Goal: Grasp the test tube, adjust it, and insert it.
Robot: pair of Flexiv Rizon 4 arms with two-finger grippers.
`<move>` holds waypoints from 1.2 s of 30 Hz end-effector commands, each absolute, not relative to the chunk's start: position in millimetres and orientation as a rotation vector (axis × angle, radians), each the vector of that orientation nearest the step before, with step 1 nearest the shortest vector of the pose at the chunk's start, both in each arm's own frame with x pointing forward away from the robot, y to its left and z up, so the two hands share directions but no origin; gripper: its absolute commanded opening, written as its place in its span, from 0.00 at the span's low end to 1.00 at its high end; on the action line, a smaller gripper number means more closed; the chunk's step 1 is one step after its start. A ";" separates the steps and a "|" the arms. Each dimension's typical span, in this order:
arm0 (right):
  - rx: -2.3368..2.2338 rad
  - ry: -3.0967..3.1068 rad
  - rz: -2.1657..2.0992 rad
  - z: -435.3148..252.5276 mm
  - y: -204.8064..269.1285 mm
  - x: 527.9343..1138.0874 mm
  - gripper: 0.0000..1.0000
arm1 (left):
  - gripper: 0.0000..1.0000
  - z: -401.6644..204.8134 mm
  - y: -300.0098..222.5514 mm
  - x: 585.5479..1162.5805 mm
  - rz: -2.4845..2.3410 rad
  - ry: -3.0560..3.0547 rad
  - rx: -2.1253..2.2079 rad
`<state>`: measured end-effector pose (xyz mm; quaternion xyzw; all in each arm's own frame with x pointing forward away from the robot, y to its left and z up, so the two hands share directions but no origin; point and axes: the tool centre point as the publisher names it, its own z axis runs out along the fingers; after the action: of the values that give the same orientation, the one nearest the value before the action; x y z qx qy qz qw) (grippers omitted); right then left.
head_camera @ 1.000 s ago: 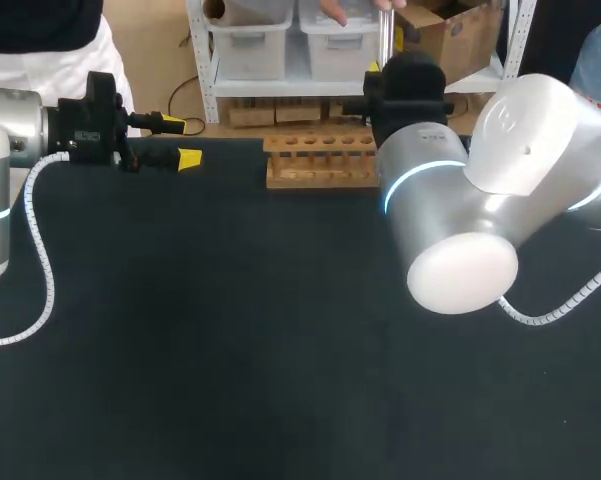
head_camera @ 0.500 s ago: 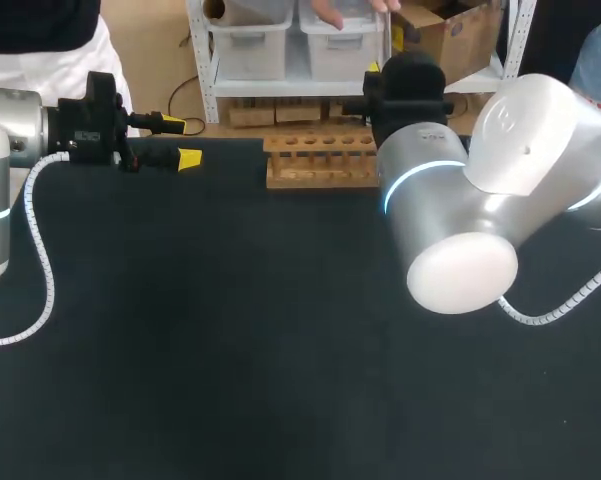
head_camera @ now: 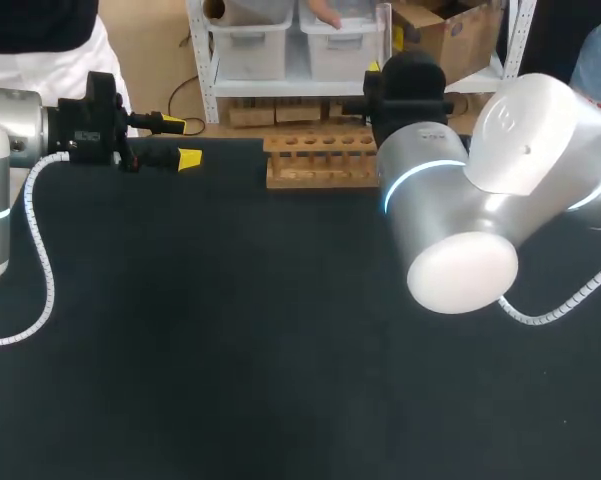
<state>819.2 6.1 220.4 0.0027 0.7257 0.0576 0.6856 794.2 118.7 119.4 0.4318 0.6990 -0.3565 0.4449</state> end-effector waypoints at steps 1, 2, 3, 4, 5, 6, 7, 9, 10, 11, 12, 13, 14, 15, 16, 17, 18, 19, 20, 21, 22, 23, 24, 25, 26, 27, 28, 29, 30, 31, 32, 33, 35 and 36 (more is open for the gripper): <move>-0.024 1.617 0.162 219.7 2.5 818.9 0.00 | 1.00 118.1 118.7 793.0 -0.881 1.727 1.067; -0.024 1.617 0.162 219.7 2.5 818.9 0.00 | 1.00 118.1 118.7 793.0 -0.881 1.727 1.067; -0.024 1.617 0.162 219.7 2.5 818.9 0.00 | 1.00 118.1 118.7 793.0 -0.881 1.727 1.067; -0.024 1.617 0.162 219.7 2.5 818.9 0.00 | 1.00 118.1 118.7 793.0 -0.881 1.727 1.067; -0.024 1.617 0.162 219.7 2.5 818.9 0.00 | 1.00 118.1 118.7 793.0 -0.881 1.727 1.067; -0.024 1.617 0.162 219.7 2.5 818.9 0.00 | 1.00 118.1 118.7 793.0 -0.881 1.727 1.067; -0.024 1.617 0.162 219.7 2.5 818.9 0.00 | 1.00 118.1 118.7 793.0 -0.881 1.727 1.067; -0.024 1.617 0.162 219.7 2.5 818.9 0.00 | 1.00 118.1 118.7 793.0 -0.881 1.727 1.067; -0.024 1.617 0.162 219.7 2.5 818.9 0.00 | 1.00 118.1 118.7 793.0 -0.881 1.727 1.067; -0.024 1.617 0.162 219.7 2.5 818.9 0.00 | 1.00 118.1 118.7 793.0 -0.881 1.727 1.067; -0.024 1.617 0.162 219.7 2.5 818.9 0.00 | 1.00 118.1 118.7 793.0 -0.881 1.727 1.067; -0.024 1.617 0.162 219.7 2.5 818.9 0.00 | 1.00 118.1 118.7 793.0 -0.881 1.727 1.067; -0.024 1.617 0.162 219.7 2.5 818.9 0.00 | 1.00 118.1 118.7 793.0 -0.881 1.727 1.067; -0.026 1.619 0.162 218.8 3.1 818.6 0.00 | 1.00 118.1 118.7 793.0 -0.881 1.727 1.067; -0.028 1.622 0.161 218.1 3.8 818.2 0.00 | 1.00 118.1 118.7 793.0 -0.881 1.727 1.067; -0.030 1.624 0.160 217.2 4.8 817.6 0.00 | 1.00 118.1 118.7 793.0 -0.881 1.727 1.067; -0.031 1.629 0.159 216.3 5.7 817.1 0.00 | 1.00 118.1 118.7 793.0 -0.881 1.727 1.067; -0.031 1.633 0.158 215.2 6.7 816.7 0.00 | 1.00 118.1 118.7 793.0 -0.881 1.727 1.067; -0.030 1.639 0.158 213.8 8.1 816.2 0.00 | 1.00 118.1 118.7 793.0 -0.881 1.727 1.067; -0.030 1.645 0.155 211.7 9.7 815.9 0.00 | 1.00 118.1 118.7 793.0 -0.881 1.727 1.067; -0.027 1.654 0.156 209.3 11.3 815.7 0.00 | 1.00 118.1 118.7 793.0 -0.881 1.727 1.067; -0.023 1.664 0.155 206.5 13.2 815.7 0.00 | 1.00 118.1 118.7 793.0 -0.881 1.727 1.067; -0.024 1.672 0.156 203.2 15.6 815.6 0.00 | 1.00 118.1 118.7 793.0 -0.881 1.727 1.067; -0.023 1.685 0.159 199.5 18.3 815.6 0.00 | 1.00 118.1 118.7 793.0 -0.881 1.727 1.067; -0.024 1.694 0.162 195.8 21.0 815.7 0.00 | 1.00 118.1 118.7 793.0 -0.881 1.727 1.067; -0.026 1.705 0.164 191.5 23.9 815.8 0.00 | 1.00 118.1 118.7 793.0 -0.881 1.727 1.067; -0.030 1.718 0.165 187.0 26.4 816.0 0.00 | 1.00 118.1 118.7 793.0 -0.881 1.727 1.067; -0.029 1.731 0.169 182.1 28.4 816.5 0.00 | 1.00 118.1 118.7 793.0 -0.881 1.727 1.067; -0.028 1.744 0.168 177.1 30.1 816.9 0.00 | 1.00 118.1 118.7 793.0 -0.881 1.727 1.067; -0.028 1.756 0.174 172.3 31.7 817.2 0.00 | 1.00 118.1 118.7 793.0 -0.881 1.727 1.067; -0.028 1.767 0.173 168.0 32.9 817.7 0.00 | 1.00 118.1 118.7 793.0 -0.881 1.727 1.067; -0.025 1.777 0.175 164.0 33.9 818.3 0.00 | 1.00 118.1 118.7 793.0 -0.881 1.727 1.067; -0.026 1.789 0.173 156.8 35.4 820.0 0.00 | 1.00 118.1 118.7 793.0 -0.881 1.727 1.067; -0.025 1.794 0.172 153.6 35.5 821.2 0.00 | 1.00 118.1 118.7 793.0 -0.881 1.727 1.067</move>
<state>812.1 31.5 159.9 -0.0108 0.7799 0.0748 0.6213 794.2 118.7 119.4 0.4318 0.6990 -0.3565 0.4449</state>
